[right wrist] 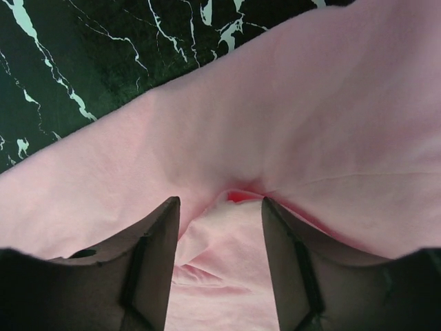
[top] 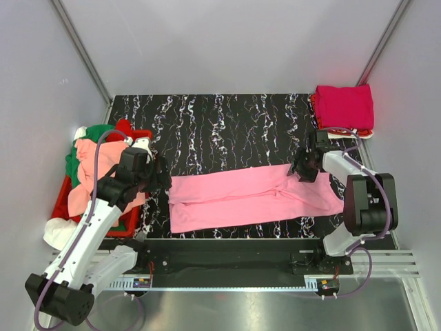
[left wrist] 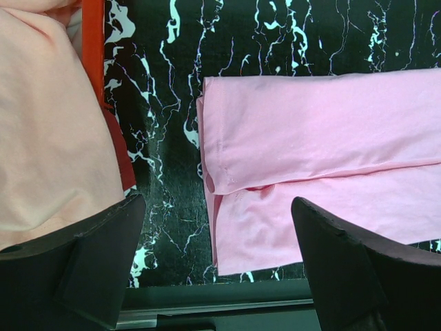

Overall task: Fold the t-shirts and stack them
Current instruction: Fold the tshirt

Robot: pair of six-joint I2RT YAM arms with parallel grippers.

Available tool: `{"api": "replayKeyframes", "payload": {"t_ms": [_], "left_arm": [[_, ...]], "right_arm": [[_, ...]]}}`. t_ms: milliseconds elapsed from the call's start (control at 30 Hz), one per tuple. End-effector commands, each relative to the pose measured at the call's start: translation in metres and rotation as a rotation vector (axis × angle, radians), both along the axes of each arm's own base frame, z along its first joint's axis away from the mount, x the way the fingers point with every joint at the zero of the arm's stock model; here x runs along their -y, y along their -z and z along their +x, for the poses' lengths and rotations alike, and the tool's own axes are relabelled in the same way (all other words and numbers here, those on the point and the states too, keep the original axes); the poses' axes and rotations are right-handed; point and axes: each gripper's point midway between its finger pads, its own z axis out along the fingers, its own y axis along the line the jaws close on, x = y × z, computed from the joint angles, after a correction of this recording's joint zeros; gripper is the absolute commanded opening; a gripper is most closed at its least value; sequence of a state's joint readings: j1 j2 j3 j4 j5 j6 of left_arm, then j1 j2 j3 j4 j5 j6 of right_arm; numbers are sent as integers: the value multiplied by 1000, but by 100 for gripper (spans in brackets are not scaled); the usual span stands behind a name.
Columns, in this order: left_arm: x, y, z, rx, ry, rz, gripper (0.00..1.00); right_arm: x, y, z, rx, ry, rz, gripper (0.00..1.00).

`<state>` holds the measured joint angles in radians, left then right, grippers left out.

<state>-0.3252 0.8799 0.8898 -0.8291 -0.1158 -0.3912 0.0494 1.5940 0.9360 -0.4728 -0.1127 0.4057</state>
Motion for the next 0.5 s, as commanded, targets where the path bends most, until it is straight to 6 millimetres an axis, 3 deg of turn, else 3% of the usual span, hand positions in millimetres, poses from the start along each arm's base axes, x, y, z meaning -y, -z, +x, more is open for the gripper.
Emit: {"api": "replayKeyframes", "payload": {"t_ms": [0, 67, 400, 467], "left_arm": [[4, -10, 7, 52, 18, -19, 94], [4, -10, 7, 50, 18, -19, 94], [4, -9, 7, 49, 17, -17, 94], [4, -9, 6, 48, 18, -18, 94]], "right_arm": [[0, -7, 14, 33, -14, -32, 56], [-2, -6, 14, 29, -17, -29, 52], [1, -9, 9, 26, -16, -50, 14], [1, -11, 8, 27, -20, -54, 12]]}}
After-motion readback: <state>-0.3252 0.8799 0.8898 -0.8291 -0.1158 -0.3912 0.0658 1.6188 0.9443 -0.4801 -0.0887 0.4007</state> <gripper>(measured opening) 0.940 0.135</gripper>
